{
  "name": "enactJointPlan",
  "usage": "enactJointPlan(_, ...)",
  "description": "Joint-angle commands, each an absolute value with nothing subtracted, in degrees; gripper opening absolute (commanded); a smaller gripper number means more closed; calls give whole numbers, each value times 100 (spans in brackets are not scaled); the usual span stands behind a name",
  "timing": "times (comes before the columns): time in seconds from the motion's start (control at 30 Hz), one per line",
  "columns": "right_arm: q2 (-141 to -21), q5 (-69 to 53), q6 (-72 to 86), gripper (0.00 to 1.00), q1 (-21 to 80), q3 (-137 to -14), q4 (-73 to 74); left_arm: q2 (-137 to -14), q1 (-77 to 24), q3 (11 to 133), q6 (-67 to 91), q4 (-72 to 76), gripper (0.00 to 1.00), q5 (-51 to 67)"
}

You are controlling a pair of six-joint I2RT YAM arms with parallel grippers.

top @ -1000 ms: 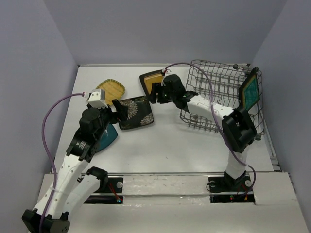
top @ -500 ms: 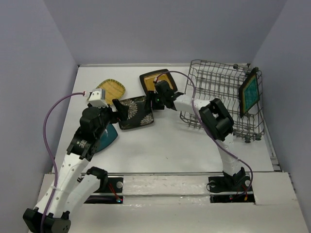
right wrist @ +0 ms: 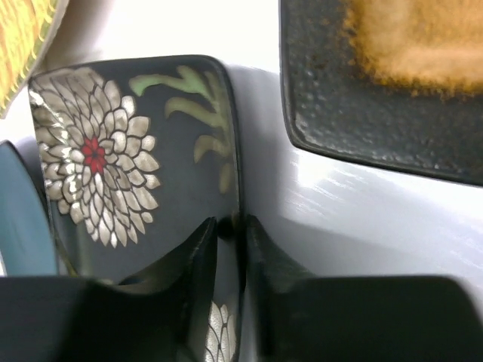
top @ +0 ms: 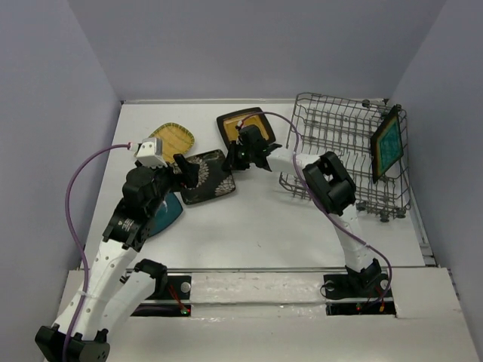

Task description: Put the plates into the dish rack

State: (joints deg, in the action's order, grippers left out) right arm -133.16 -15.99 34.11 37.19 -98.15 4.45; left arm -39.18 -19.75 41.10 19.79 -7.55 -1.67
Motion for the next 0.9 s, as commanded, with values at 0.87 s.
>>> enactJointPlan(0.87, -9572, -1555, 3928, 7, 3543, -6830, -1344, -4051, -1899, 4078, 2223, -291, 98, 720)
